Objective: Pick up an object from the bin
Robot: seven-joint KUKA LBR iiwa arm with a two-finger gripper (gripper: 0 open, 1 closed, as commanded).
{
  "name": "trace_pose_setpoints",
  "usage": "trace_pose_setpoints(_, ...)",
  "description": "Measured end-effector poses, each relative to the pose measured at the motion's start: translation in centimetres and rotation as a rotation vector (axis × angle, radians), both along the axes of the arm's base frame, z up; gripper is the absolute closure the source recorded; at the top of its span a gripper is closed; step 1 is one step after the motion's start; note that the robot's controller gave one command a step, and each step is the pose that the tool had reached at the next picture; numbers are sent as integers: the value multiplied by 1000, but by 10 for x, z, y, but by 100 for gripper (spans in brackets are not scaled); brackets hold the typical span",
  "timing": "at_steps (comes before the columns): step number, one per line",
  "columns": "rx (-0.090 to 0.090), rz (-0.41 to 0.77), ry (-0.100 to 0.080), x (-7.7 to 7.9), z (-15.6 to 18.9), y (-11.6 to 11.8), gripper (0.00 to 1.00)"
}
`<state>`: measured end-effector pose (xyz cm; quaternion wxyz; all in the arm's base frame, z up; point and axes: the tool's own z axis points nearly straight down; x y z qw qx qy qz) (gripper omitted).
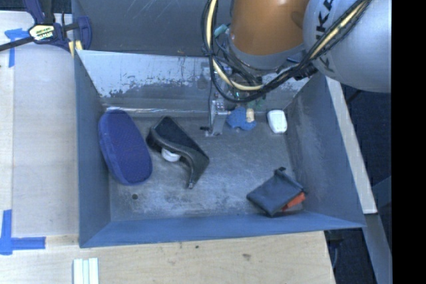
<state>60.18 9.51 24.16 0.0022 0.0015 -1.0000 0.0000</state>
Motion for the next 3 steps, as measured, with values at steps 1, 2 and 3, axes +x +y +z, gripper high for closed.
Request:
trace_pose_setpoints(1,5,-105,-34,-35,-162,31,0)
trace_pose_setpoints(2,7,-105,-31,-34,-157,32,100)
trace_pose_setpoints(3,1,-119,-6,-57,-34,81,100)
